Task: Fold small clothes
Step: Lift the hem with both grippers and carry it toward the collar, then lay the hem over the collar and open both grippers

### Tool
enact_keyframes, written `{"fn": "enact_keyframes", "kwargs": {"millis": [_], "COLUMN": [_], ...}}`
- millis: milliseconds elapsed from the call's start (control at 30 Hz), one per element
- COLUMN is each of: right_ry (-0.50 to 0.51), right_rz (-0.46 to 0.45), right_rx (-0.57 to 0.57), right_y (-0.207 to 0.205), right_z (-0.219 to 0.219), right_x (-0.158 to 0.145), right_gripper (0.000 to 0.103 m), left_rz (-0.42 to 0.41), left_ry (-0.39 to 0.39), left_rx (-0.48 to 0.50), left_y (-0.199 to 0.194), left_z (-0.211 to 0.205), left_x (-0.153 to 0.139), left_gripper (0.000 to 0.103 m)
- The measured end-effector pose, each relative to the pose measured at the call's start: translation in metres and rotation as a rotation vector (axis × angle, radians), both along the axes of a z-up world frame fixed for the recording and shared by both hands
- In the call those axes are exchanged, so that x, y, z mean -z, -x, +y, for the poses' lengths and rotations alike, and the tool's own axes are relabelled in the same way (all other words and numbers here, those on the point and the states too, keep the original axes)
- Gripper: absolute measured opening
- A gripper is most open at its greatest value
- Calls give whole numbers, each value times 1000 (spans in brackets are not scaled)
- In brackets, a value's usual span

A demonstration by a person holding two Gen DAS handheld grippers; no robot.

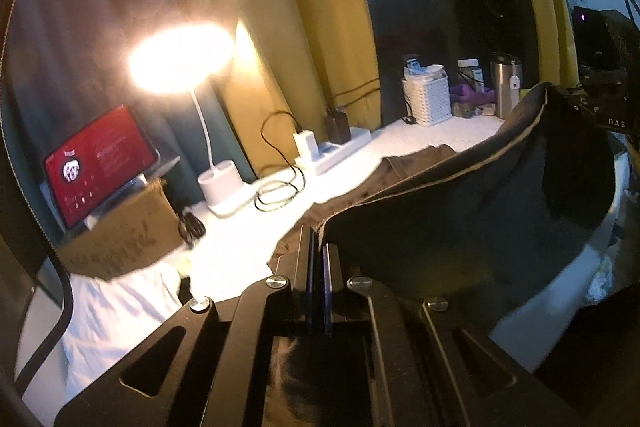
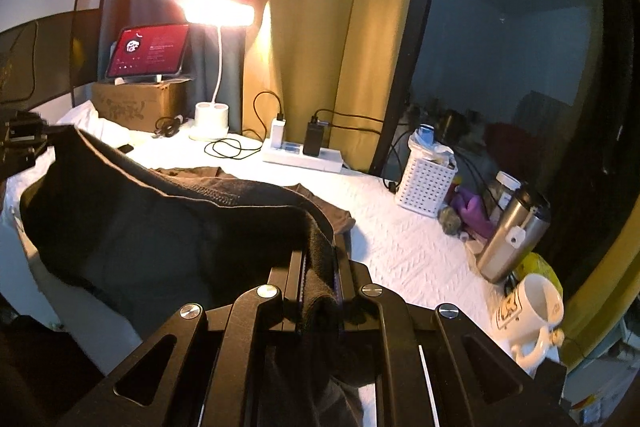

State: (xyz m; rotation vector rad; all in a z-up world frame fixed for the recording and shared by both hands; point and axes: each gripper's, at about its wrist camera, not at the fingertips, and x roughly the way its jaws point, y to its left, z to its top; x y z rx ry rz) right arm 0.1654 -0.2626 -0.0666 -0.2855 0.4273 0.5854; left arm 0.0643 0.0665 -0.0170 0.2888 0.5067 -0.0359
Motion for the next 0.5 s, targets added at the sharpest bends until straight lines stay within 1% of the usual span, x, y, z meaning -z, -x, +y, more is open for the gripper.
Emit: {"fn": "enact_keyframes", "kwargs": {"millis": [267, 433, 500], "right_ry": [-1, 3, 6], "right_rz": [14, 30, 52], "right_rx": [-4, -10, -17], "right_y": [-38, -61, -78], "right_z": [17, 28, 34], "right_x": [-2, -3, 0], "right_gripper": [11, 11, 11], "left_rz": [4, 35, 57], "left_ry": [-35, -41, -45], "left_rx": [-3, -1, -2], "left_y": [-36, -61, -74], "left_z": [8, 17, 21], "left_x": [-5, 1, 7], "left_gripper": [2, 2, 2]}}
